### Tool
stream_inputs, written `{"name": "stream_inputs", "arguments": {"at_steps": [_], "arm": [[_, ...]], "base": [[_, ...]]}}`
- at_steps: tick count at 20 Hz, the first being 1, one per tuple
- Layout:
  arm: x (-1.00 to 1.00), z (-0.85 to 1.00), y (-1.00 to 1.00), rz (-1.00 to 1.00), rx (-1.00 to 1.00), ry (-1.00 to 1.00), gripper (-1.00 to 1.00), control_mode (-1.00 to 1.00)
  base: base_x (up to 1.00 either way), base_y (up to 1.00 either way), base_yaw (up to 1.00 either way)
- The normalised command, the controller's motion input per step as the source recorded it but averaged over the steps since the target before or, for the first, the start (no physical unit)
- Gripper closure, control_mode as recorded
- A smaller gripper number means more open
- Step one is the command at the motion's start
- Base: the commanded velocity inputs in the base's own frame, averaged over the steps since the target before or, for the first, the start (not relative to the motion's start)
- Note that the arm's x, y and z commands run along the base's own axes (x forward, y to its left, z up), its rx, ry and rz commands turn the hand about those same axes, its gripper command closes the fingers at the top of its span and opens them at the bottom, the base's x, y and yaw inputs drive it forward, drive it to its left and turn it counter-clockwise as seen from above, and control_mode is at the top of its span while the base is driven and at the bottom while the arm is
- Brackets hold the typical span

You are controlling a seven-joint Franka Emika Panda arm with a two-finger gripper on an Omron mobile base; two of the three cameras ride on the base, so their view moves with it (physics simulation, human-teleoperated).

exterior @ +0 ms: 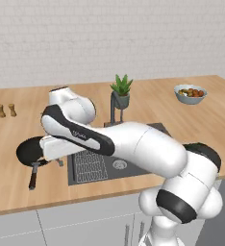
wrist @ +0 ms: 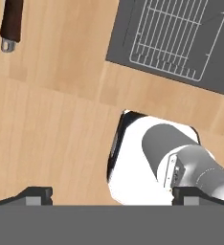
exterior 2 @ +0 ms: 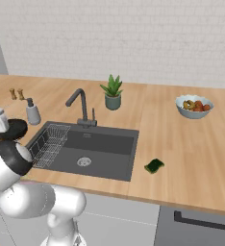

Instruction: Pick the pan and sponge and place them into the sink. Then turn on the water.

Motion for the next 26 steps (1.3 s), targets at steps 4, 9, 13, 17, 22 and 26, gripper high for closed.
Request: {"name": "stream_inputs", "arguments": {"at_steps": [4,9,13,17,22,26], "arm": [[0.16,-0.6,0.89,0.05,0.0,0.02,-1.0,-1.0],[0.34,-0.48,0.71,0.0,-0.04,0.01,-1.0,-1.0],[0.32,-0.1,0.06,0.0,-0.01,0.04,-1.0,-1.0],[0.2,-0.16,0.14,-0.01,0.0,0.01,-1.0,-1.0],[0.25,-0.46,0.47,-0.06,0.0,-0.01,-1.0,-1.0],[0.45,-0.41,0.45,-0.12,0.0,0.0,-1.0,-1.0]], "base": [[0.0,0.0,0.0],[0.0,0.0,0.0],[0.0,0.0,0.0],[0.0,0.0,0.0],[0.0,0.0,0.0],[0.0,0.0,0.0]]}}
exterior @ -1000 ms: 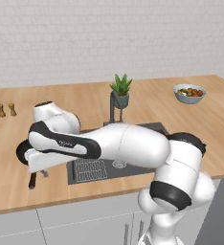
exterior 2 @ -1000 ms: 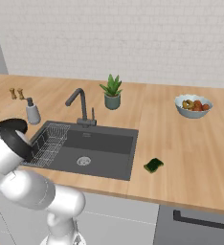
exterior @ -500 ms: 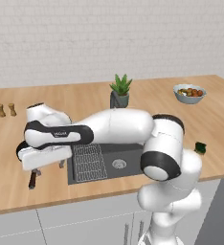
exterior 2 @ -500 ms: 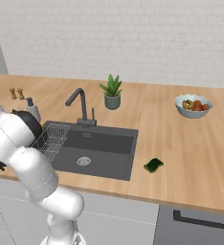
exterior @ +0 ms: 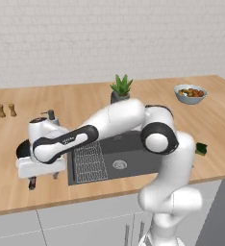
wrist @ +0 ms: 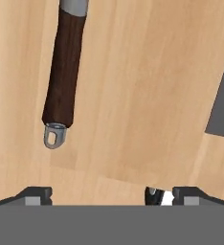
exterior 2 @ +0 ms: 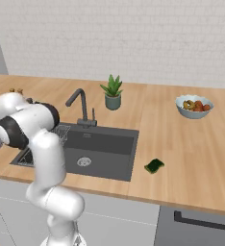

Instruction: Pick the pan and sponge and place them into the sink. Then turn on the water.

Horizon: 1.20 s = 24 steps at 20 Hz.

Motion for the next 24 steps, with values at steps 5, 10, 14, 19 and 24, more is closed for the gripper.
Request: {"name": "stream_inputs", "arguments": {"at_steps": [5,10,14,19,24], "arm": [[0.46,-0.21,0.5,-0.13,-0.07,0.0,-1.0,-1.0],[0.32,-0.02,0.66,-0.12,-0.13,0.0,-1.0,-1.0],[0.41,-0.13,0.42,-0.13,-0.17,0.0,-1.0,-1.0],[0.39,-0.35,0.03,-0.09,-0.09,0.04,-1.0,-1.0],[0.26,-0.53,-0.02,-0.04,-0.01,0.01,-1.0,-1.0]], "base": [[0.0,0.0,0.0],[0.0,0.0,0.0],[0.0,0.0,0.0],[0.0,0.0,0.0],[0.0,0.0,0.0]]}}
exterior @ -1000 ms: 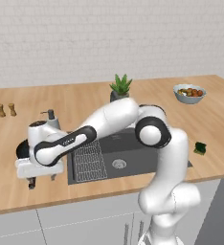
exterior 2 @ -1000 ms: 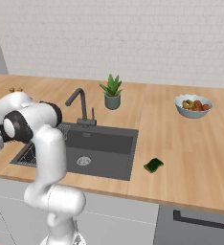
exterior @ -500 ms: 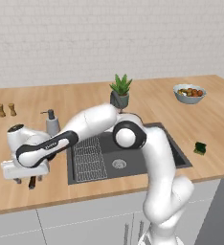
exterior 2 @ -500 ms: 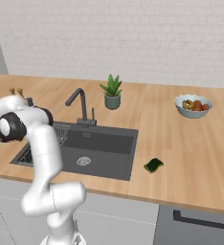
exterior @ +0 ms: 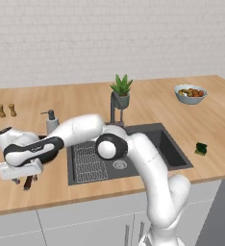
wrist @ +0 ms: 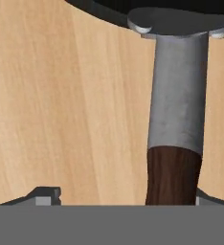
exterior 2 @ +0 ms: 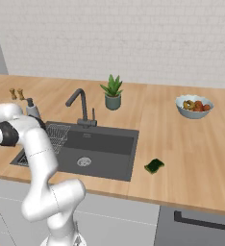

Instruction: Pick the pan and sponge and place them into the sink. Then turn on the water.

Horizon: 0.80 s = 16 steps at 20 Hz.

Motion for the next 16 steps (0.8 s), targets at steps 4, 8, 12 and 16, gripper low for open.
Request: {"name": "stream_inputs", "arguments": {"at_steps": [4,8,12,16], "arm": [[0.12,-0.82,-0.18,0.0,0.0,0.0,-1.0,-1.0],[0.0,-0.84,0.0,0.0,0.02,-0.02,1.0,-1.0],[0.0,-0.17,0.0,0.0,0.0,0.0,1.0,-1.0],[-0.1,0.01,-0.18,-0.01,0.08,-0.05,1.0,-1.0]], "base": [[0.0,0.0,0.0],[0.0,0.0,0.0],[0.0,0.0,0.0],[0.0,0.0,0.0]]}}
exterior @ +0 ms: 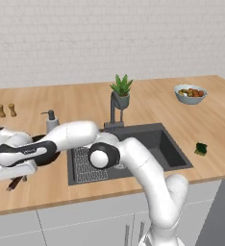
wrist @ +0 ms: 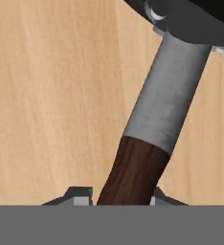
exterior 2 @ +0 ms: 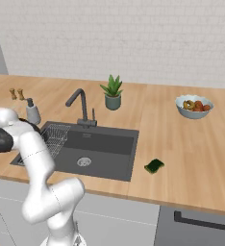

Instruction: Pick the pan and sponge and place them into the sink. Then turn on the water.

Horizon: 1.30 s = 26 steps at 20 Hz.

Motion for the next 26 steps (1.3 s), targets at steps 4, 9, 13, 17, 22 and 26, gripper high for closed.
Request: {"name": "stream_inputs", "arguments": {"at_steps": [4,9,13,17,22,26], "arm": [[0.0,0.25,-0.63,-0.16,0.25,-0.26,1.0,-1.0],[0.0,0.2,-0.7,-0.31,0.24,-0.26,1.0,-1.0],[-0.01,-0.03,-0.79,-0.47,0.04,-0.1,1.0,-1.0],[-0.01,0.0,-0.88,-0.36,0.04,-0.01,1.0,-1.0],[-0.01,0.0,-0.68,-0.26,0.05,0.0,1.0,-1.0],[0.0,-0.06,-0.2,-0.06,0.0,0.0,1.0,-1.0]], "base": [[0.0,0.0,0.0],[0.0,0.0,0.0],[0.0,0.0,0.0],[0.0,0.0,0.0],[0.0,0.0,0.0],[0.0,0.0,0.0]]}}
